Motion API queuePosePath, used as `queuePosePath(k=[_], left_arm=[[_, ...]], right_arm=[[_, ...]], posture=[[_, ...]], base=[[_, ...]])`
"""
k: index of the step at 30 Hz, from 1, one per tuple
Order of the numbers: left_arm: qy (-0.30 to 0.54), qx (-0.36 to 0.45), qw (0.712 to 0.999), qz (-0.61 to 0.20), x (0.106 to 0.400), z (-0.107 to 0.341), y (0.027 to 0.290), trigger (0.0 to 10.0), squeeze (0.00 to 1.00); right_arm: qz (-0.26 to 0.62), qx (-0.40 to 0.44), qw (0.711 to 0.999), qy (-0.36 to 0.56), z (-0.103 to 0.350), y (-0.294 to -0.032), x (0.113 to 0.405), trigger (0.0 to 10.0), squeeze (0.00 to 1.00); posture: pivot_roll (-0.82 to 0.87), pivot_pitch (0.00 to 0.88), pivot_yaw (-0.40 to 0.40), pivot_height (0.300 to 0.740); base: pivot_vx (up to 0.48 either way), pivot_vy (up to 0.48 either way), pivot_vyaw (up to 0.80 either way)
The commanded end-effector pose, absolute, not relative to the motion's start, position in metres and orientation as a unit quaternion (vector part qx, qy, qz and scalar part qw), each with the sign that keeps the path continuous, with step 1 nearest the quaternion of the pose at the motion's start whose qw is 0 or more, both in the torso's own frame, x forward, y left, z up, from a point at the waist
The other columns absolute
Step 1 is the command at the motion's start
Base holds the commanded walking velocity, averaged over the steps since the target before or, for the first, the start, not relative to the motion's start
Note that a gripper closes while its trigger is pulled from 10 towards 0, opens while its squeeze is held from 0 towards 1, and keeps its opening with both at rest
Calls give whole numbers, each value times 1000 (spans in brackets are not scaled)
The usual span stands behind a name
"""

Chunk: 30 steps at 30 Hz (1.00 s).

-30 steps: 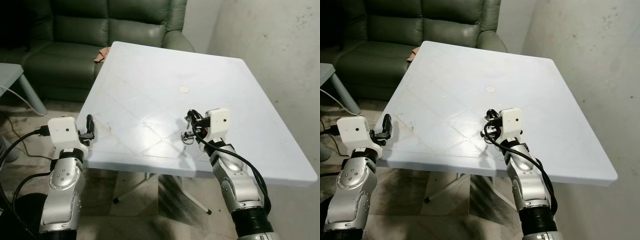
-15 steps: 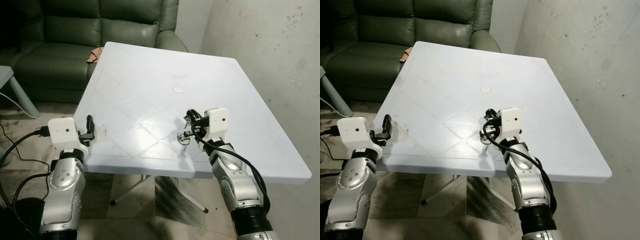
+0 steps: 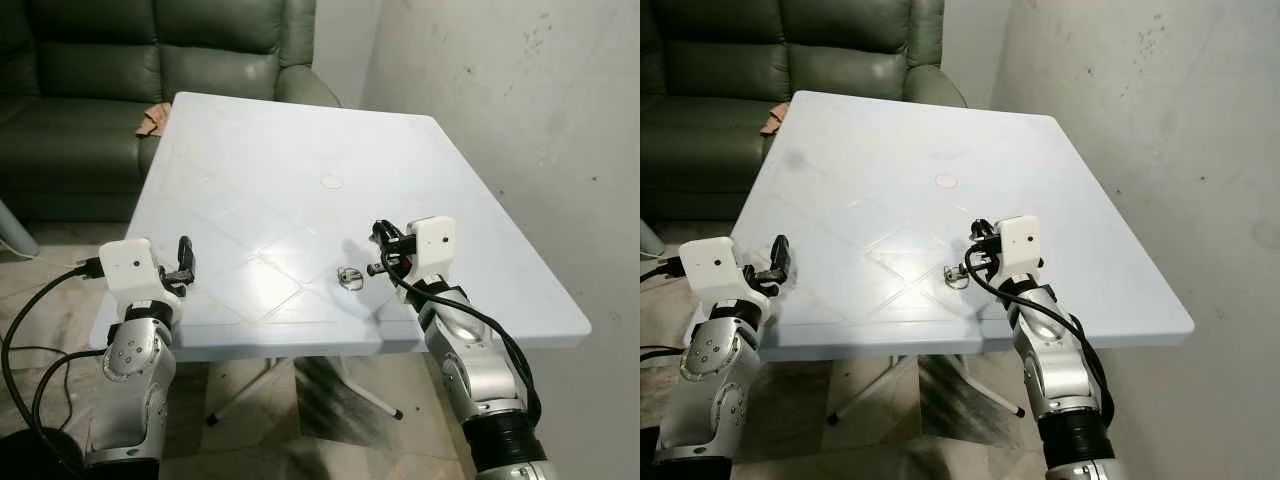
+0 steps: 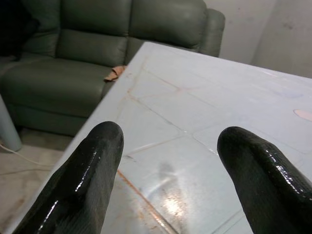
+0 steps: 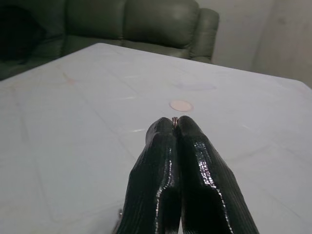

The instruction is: Hang keys on a hook

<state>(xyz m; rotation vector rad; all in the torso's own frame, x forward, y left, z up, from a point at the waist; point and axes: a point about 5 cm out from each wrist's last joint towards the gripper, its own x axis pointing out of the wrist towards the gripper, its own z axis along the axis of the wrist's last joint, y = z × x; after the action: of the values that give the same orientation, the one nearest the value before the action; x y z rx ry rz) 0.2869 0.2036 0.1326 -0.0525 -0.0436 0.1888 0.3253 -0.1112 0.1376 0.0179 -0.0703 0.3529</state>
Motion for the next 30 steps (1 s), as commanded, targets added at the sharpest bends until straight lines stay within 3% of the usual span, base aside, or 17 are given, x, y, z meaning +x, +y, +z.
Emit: queuePosePath(k=[1, 19, 30], left_arm=[[-19, -27, 995, 93, 286, 133, 203, 10000, 0], [-27, -11, 995, 94, 286, 136, 204, 10000, 0], [-29, -15, 995, 96, 287, 137, 204, 10000, 0]], right_arm=[[169, 6, 985, -35, 139, -114, 326, 10000, 0], [164, 6, 986, -37, 140, -115, 328, 10000, 0], [169, 4, 984, -49, 142, -115, 326, 10000, 0]], posture=[[-23, 0, -86, 740], [-27, 0, -84, 740], [-27, 0, -85, 740]], base=[[0, 0, -750], [0, 0, -753], [0, -88, 0]])
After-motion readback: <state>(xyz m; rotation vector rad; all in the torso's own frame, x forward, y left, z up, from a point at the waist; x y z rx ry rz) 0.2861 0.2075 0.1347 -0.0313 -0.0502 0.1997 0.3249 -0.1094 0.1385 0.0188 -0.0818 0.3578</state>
